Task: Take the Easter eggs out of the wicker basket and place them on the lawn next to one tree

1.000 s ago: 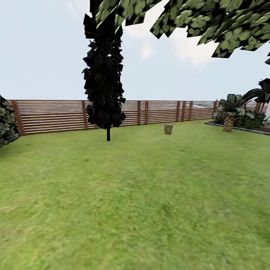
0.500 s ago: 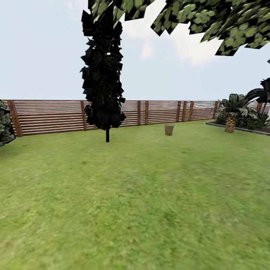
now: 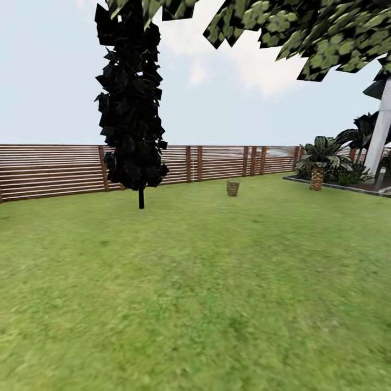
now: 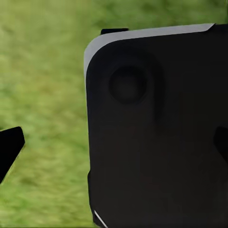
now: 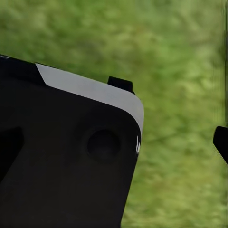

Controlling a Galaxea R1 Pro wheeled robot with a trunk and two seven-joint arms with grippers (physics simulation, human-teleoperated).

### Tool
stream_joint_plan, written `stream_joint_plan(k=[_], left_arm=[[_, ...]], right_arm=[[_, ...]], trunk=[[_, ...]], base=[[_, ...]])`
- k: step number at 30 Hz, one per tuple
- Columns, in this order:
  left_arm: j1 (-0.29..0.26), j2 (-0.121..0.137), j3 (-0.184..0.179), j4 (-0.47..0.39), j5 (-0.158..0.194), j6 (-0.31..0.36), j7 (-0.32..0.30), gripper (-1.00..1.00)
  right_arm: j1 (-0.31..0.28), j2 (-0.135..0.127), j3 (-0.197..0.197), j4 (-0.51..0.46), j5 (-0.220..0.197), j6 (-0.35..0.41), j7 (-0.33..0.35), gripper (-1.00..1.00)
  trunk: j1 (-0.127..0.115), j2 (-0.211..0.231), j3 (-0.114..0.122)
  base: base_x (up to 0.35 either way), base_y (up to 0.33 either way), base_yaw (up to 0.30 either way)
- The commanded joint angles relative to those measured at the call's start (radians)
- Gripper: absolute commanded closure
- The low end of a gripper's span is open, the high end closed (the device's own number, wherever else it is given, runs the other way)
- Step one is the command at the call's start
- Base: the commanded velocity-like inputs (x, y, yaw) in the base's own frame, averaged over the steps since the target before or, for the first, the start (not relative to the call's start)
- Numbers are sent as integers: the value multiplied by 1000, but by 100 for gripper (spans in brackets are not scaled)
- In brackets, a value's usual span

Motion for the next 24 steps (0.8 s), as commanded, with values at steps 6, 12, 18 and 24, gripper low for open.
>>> stream_joint_plan(k=[6,12,18,24], left_arm=[[1,0,-2,-1,-1,-1,1,-100],[1,-1,-2,-2,-1,-1,1,-100],[1,-1,-2,-1,-1,-1,1,-100],[1,-1,-2,-1,-1,0,1,-100]], right_arm=[[-2,0,3,4,-2,-7,0,-100],[-1,-1,2,4,-2,-7,0,-100],[-2,0,2,4,-3,-6,0,-100],[-1,0,3,4,-1,-6,0,-100]], trunk=[[1,0,-1],[1,0,-1],[1,0,-1],[1,0,-1]], base=[[334,0,-174],[334,0,-40],[334,0,-2],[334,0,0]])
